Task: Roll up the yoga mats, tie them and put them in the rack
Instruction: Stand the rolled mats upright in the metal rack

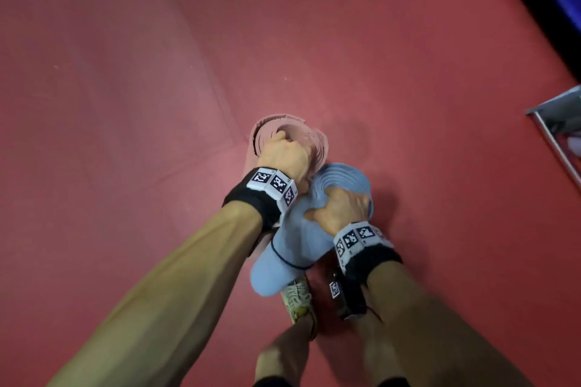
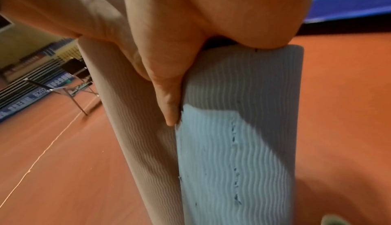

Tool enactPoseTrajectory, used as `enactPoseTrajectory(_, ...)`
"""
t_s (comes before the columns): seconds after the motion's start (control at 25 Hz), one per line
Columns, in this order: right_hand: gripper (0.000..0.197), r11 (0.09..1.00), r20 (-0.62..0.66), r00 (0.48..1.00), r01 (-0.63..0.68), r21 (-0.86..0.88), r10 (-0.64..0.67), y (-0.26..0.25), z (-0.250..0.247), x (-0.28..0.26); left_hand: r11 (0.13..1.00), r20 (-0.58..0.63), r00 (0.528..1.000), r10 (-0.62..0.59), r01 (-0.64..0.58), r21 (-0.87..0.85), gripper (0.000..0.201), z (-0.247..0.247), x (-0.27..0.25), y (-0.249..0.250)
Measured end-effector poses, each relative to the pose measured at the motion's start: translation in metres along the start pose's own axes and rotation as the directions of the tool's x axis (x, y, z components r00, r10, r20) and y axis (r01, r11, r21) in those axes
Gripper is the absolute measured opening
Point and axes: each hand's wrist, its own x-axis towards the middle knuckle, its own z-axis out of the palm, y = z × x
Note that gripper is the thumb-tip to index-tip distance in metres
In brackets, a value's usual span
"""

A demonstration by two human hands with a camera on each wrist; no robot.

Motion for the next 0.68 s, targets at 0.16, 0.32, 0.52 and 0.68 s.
enactPoseTrajectory(0.16, 0.039, 0.999, -0.182, 0.983, 0.012, -0.034, -0.018, 0.001, -0.106, -0.069, 0.998, -0.213, 0.977, 0.015, -0.028, -0.056, 0.045, -0.097, -0.062, 0.020)
enactPoseTrajectory(0.32, 0.039, 0.996, -0.339, 0.940, 0.021, -0.083, -0.048, 0.014, -0.209, -0.146, 0.993, -0.458, 0.886, 0.075, -0.110, -0.050, 0.042, -0.201, -0.117, 0.050)
enactPoseTrajectory(0.52, 0.038, 0.996, -0.575, 0.818, -0.043, -0.079, -0.010, 0.052, -0.319, -0.244, 0.964, -0.635, 0.743, 0.211, -0.266, 0.010, 0.037, -0.332, -0.165, 0.109)
enactPoseTrajectory(0.68, 0.044, 0.992, -0.712, 0.700, -0.118, -0.034, 0.059, 0.099, -0.394, -0.315, 0.916, -0.739, 0.596, 0.314, -0.394, 0.071, 0.033, -0.415, -0.184, 0.176)
